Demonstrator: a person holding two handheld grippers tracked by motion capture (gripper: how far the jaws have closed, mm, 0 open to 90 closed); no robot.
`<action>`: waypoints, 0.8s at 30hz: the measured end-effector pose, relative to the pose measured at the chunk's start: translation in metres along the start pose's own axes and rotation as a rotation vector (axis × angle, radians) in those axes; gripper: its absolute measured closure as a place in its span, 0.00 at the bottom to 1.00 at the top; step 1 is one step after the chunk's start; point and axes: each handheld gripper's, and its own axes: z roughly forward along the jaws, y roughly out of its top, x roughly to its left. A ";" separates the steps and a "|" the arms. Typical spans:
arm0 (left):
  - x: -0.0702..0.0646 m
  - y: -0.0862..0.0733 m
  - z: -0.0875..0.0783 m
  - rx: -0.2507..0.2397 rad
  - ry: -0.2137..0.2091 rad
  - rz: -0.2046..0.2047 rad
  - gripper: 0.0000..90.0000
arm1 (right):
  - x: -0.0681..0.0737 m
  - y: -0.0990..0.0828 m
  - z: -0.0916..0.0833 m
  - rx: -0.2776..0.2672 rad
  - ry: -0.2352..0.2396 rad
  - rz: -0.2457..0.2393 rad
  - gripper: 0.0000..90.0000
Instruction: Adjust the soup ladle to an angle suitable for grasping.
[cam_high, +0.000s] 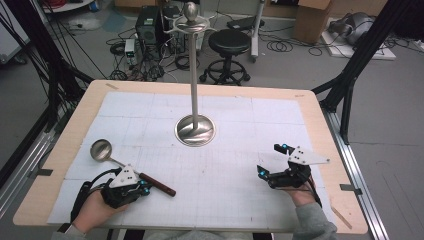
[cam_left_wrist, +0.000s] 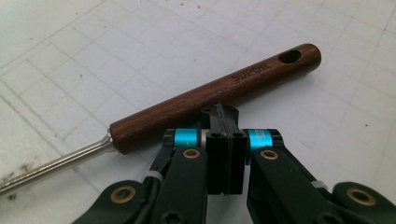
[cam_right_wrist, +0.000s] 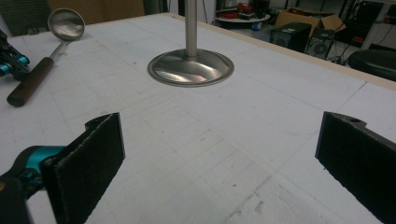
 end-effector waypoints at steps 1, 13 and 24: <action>0.001 0.002 0.001 0.004 0.004 0.004 0.99 | 0.000 0.000 0.000 0.000 -0.001 -0.001 0.00; 0.008 0.013 0.017 -0.007 0.027 -0.013 0.99 | 0.000 0.000 0.000 0.004 0.000 -0.004 0.00; 0.014 0.023 0.032 -0.025 0.077 0.017 0.99 | 0.000 0.000 0.001 0.003 0.000 -0.010 0.00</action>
